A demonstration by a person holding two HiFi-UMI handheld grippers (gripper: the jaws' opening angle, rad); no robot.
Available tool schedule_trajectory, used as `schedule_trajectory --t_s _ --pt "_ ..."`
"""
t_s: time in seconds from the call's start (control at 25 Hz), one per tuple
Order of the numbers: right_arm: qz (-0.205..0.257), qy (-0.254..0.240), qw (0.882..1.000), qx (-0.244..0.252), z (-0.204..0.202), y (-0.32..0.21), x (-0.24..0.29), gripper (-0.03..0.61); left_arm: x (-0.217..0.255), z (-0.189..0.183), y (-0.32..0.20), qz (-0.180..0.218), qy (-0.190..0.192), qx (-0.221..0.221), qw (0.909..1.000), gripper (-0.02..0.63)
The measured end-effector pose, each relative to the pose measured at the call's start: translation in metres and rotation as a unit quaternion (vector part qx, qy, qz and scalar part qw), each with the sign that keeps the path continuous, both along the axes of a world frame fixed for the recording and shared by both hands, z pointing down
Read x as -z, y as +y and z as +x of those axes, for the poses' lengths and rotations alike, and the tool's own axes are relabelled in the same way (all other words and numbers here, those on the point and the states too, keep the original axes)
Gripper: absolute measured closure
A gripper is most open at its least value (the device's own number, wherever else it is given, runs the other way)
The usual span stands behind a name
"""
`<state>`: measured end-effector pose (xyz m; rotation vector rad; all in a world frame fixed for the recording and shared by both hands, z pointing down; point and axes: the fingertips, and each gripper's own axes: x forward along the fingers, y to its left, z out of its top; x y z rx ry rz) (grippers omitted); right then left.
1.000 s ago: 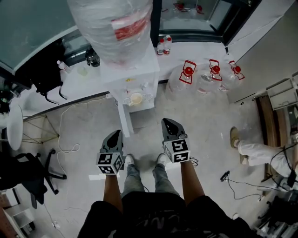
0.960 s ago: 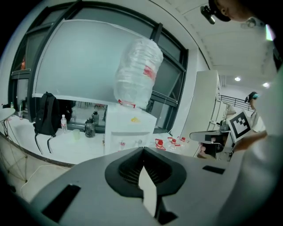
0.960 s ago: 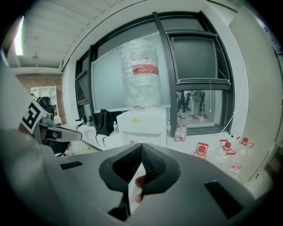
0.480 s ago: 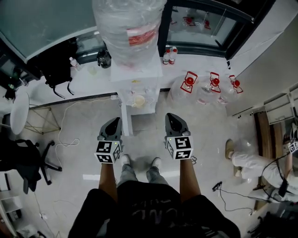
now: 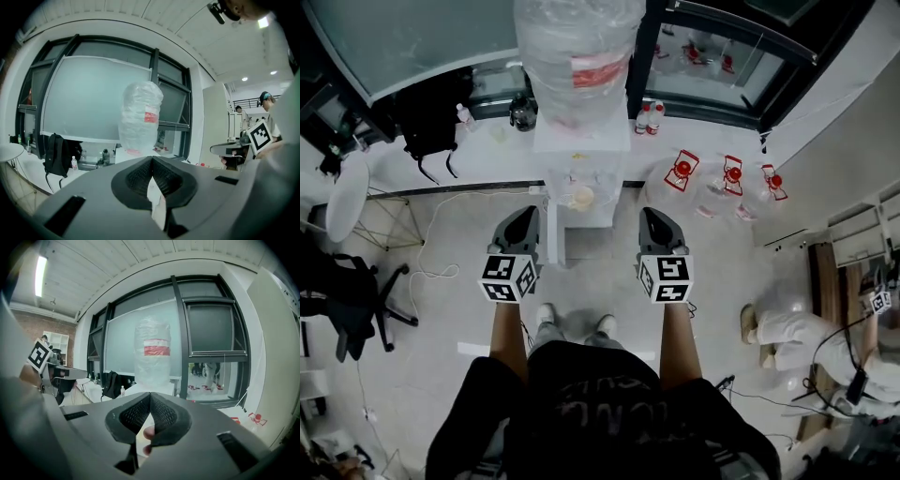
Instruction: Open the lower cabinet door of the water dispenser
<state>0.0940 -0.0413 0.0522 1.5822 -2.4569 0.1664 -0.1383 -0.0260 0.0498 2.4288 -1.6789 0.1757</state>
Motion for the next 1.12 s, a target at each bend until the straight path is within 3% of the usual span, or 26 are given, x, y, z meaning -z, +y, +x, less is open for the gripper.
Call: schedule_trajectory --t_s 0.72,1.12 --pt "0.057 0.012 0.998 0.023 0.020 -0.006 0.057 0.565 0.059 0.014 0.002 0.059 -0.012 0.017 0.9980 0.602" --pt "0.073 0.014 0.997 0.023 0.024 -0.003 0.072 0.565 0.070 0.025 0.005 0.070 -0.013 0.011 0.9974 0.601"
